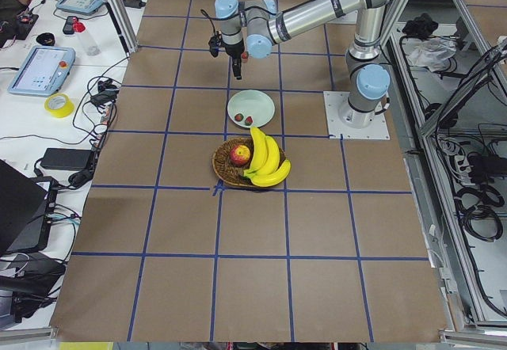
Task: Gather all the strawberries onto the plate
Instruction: 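Reach the left gripper to the last strawberry and grasp it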
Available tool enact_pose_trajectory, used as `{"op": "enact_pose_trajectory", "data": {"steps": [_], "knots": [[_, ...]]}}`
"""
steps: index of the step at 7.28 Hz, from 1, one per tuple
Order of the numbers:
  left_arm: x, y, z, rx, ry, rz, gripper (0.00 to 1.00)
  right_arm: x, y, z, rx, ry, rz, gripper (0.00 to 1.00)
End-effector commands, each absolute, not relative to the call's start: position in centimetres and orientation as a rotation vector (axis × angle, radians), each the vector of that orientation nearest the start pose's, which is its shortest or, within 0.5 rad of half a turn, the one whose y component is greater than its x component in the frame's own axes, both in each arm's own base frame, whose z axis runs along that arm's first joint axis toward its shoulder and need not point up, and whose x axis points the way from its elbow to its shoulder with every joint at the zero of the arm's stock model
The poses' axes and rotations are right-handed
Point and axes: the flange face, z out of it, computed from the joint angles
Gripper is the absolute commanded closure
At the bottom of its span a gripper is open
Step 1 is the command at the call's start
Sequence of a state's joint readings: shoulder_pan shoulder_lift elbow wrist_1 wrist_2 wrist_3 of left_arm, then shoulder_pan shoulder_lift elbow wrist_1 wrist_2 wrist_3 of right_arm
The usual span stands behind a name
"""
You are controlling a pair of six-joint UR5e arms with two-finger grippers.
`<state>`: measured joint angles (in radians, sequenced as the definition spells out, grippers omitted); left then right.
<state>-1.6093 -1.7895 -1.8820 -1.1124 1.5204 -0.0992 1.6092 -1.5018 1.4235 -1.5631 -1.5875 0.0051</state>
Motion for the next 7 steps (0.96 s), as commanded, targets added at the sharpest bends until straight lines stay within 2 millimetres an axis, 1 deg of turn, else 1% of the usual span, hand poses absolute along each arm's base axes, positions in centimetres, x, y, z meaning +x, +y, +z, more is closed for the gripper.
{"op": "enact_pose_trajectory", "data": {"steps": [1,2,3,4,5,6,7], "knots": [[-23.1,-51.0,26.1,-0.249,3.295,0.051,0.0,15.2,-52.1,52.5,-0.05,3.155,-0.11,0.0],[-24.6,-50.1,23.7,-0.312,3.357,0.187,0.0,15.3,-52.1,52.5,-0.055,3.153,-0.114,0.0],[-26.7,-49.4,22.2,-0.255,3.365,0.19,0.0,15.2,-52.1,52.5,-0.052,3.155,-0.11,0.0],[-28.0,-49.5,20.8,-0.328,3.366,0.183,0.0,15.2,-52.1,52.5,-0.052,3.153,-0.112,0.0],[-28.7,-49.6,19.7,-0.35,3.365,0.176,0.0,15.2,-52.1,52.5,-0.052,3.155,-0.11,0.0],[-28.8,-49.6,18.3,-0.357,3.354,0.212,0.0,15.2,-52.1,52.5,-0.052,3.153,-0.109,0.0],[-28.8,-49.7,17.4,-0.392,3.34,0.239,0.0,15.3,-52.0,52.5,-0.055,3.153,-0.112,0.0]]}}
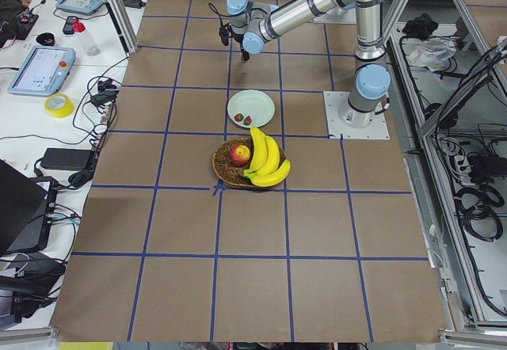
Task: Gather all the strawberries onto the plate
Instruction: 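Reach the left gripper to the last strawberry and grasp it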
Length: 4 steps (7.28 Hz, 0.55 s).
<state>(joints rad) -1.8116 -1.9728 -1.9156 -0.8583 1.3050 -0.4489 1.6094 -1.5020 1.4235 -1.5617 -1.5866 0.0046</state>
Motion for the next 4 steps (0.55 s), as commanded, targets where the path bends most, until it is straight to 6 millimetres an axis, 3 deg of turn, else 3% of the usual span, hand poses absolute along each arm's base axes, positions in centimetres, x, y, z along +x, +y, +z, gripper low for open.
{"op": "enact_pose_trajectory", "data": {"steps": [1,3,4], "knots": [[-28.8,-49.72,17.27,-0.395,3.34,0.24,0.33,15.19,-52.11,52.45,-0.052,3.153,-0.107,0.0],[-28.8,-49.91,17.1,-0.397,3.335,0.237,1.0,15.17,-52.05,52.53,-0.052,3.155,-0.109,0.0],[-28.67,-50.04,17.41,-0.38,3.335,0.218,1.0,15.23,-52.01,52.52,-0.055,3.156,-0.107,0.0]]}}
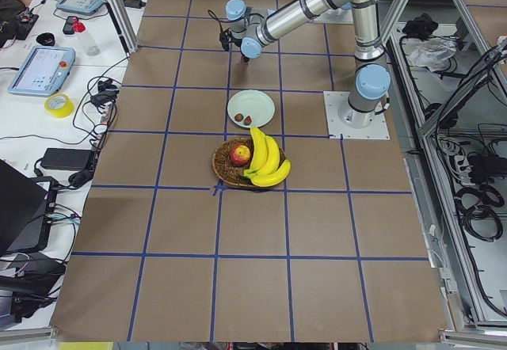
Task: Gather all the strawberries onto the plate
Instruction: 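Reach the left gripper to the last strawberry and grasp it, then carry the last strawberry over the plate and release it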
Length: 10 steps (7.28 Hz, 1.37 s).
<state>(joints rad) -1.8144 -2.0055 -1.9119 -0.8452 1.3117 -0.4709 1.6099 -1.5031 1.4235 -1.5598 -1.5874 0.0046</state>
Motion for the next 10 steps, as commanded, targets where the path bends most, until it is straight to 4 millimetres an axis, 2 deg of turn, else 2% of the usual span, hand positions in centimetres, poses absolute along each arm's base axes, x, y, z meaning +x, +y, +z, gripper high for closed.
{"op": "enact_pose_trajectory", "data": {"steps": [1,2,3,4,5,6,7,8,9,10], "knots": [[-28.3,-50.7,19.1,-0.359,3.317,0.131,1.0,15.2,-52.1,52.5,-0.055,3.156,-0.11,0.0],[-26.9,-52.5,21.6,-0.314,3.246,0.0,1.0,15.2,-52.0,52.5,-0.057,3.156,-0.107,0.0],[-23.9,-54.4,24.1,-0.286,3.183,0.003,1.0,15.2,-52.0,52.5,-0.057,3.156,-0.107,0.0],[-19.4,-55.5,27.1,-0.237,3.162,0.035,1.0,15.2,-52.0,52.5,-0.055,3.156,-0.107,0.0],[-15.7,-55.1,28.4,-0.199,3.104,0.102,1.0,15.2,-52.0,52.5,-0.057,3.155,-0.107,0.0],[-11.9,-54.9,28.7,-0.19,3.05,0.16,1.0,15.2,-52.0,52.5,-0.057,3.155,-0.109,0.0],[-7.8,-54.8,27.9,-0.146,3.051,0.215,1.0,15.2,-52.0,52.5,-0.057,3.155,-0.109,0.0],[-4.0,-53.8,25.8,-0.115,3.065,0.298,1.0,15.2,-52.0,52.5,-0.057,3.155,-0.109,0.0],[-1.6,-52.5,23.9,-0.134,3.082,0.356,1.0,15.2,-52.0,52.5,-0.057,3.155,-0.109,0.0],[-1.3,-51.8,23.0,-0.142,3.084,0.396,0.71,15.2,-52.0,52.5,-0.057,3.155,-0.109,0.0]]}}
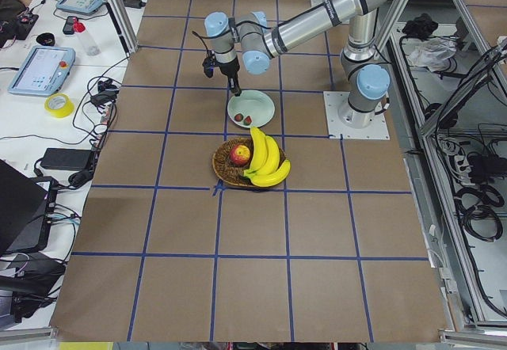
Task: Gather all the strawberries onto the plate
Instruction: 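Carry the last strawberry over the plate and release it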
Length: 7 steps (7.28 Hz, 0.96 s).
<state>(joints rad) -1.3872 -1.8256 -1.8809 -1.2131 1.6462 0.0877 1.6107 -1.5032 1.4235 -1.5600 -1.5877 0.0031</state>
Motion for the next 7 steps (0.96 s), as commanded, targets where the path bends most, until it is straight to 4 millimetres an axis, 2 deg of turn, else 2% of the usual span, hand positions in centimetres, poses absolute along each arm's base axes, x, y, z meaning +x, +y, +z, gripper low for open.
{"op": "enact_pose_trajectory", "data": {"steps": [1,3,5,6,7], "knots": [[-1.6,-51.7,23.1,-0.158,3.09,0.397,0.01,15.2,-52.0,52.5,-0.057,3.155,-0.109,0.0],[-2.0,-51.8,25.5,-0.126,3.097,0.324,0.0,15.3,-52.0,52.5,-0.057,3.153,-0.107,0.0],[-2.8,-53.7,31.8,-0.119,3.2,0.13,0.0,15.2,-52.0,52.5,-0.057,3.155,-0.107,0.0],[-2.9,-53.7,35.7,-0.116,3.2,0.103,0.0,15.2,-52.0,52.5,-0.057,3.155,-0.107,0.0],[-3.9,-52.9,39.9,-0.088,3.196,0.08,0.0,15.3,-52.0,52.5,-0.057,3.153,-0.109,0.0]]}}
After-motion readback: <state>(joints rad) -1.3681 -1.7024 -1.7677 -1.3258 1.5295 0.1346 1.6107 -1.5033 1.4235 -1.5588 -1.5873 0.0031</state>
